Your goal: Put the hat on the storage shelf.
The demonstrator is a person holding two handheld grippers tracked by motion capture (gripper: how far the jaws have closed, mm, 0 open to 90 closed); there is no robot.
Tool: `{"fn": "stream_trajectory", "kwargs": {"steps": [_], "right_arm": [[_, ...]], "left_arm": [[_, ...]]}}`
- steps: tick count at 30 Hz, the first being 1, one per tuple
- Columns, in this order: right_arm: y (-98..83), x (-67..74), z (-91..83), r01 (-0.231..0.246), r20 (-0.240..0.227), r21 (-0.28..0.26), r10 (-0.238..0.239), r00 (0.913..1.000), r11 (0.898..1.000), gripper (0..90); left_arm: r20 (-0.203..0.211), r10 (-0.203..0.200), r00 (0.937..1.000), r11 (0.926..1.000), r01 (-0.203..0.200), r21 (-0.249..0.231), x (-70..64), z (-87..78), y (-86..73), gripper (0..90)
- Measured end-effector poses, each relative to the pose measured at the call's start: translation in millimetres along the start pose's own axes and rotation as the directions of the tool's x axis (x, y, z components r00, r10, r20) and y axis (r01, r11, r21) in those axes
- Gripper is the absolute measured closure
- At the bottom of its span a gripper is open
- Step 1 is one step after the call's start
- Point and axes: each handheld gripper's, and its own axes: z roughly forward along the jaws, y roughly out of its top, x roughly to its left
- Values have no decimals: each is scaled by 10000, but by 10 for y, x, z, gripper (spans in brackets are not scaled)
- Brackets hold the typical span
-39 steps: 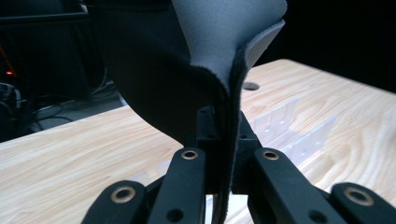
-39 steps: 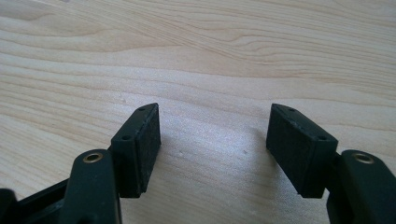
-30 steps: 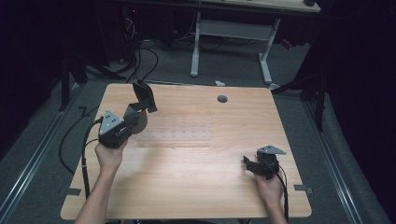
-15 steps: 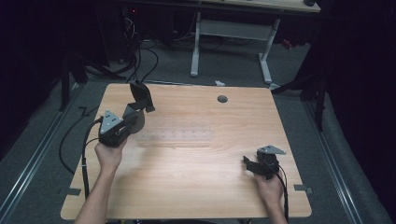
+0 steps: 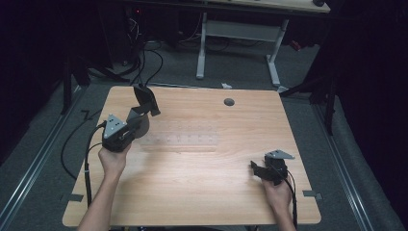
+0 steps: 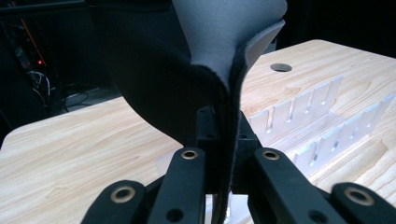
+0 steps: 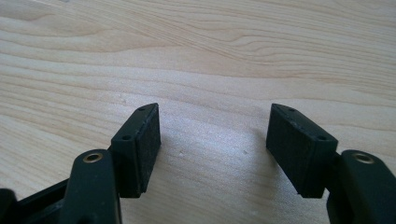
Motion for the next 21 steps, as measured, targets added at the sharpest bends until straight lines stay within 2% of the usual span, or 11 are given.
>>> {"fn": "stream_trajectory", "kwargs": {"steps": [7,11,15,21], "right_arm": [[0,1,0,16,-16,-3,-16,10000,10000,354],[0,1,0,24,-24,-2,-24,10000,10000,354],[0,1,0,25,-27,0,-25,10000,10000,354],[0,3,-1,17,-27,12,-17,10000,10000,353]], "left_arm": [[-150,-94,9998,9999,95,83,-46,47,-24,864],[-199,-12,9998,9999,15,146,-66,68,-60,864],[-286,-34,9996,9998,40,216,-37,65,-102,862],[-380,-124,9992,9977,149,668,16,43,-193,857]]}}
